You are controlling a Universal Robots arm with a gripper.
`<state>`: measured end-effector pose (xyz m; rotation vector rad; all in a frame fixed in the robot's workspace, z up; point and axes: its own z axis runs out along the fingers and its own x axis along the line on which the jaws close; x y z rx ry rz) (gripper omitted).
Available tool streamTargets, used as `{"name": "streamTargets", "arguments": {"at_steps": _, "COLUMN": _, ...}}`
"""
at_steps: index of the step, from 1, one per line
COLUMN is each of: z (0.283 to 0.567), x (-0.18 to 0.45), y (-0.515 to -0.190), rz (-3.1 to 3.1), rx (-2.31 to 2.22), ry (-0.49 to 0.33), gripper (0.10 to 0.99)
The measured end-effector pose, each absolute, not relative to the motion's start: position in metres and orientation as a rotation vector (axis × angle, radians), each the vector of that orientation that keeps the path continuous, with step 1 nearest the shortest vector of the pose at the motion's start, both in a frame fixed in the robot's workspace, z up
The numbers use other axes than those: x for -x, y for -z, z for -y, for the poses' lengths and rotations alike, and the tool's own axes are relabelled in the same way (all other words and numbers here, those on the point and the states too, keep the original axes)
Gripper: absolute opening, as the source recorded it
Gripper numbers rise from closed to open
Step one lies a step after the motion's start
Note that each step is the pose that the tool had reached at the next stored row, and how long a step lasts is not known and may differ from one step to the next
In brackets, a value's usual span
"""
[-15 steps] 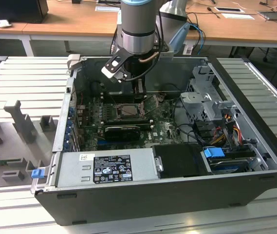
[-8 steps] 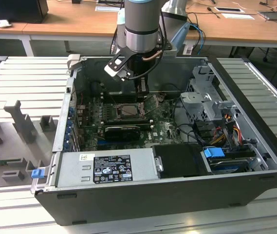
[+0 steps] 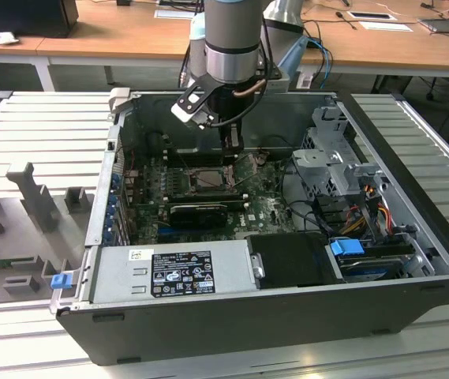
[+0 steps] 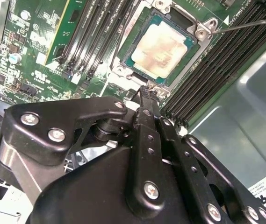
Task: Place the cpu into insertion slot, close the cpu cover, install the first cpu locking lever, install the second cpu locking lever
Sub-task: 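Close the cpu cover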
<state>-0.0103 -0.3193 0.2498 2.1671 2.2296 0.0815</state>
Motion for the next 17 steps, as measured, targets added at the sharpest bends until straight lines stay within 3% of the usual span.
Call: {"name": "streamTargets", "arguments": {"at_steps": 17, "z": 0.319, "x": 0.003, "y": -0.262, "rz": -2.226, "rx": -2.163, "ry": -0.072, "gripper": 0.106}}
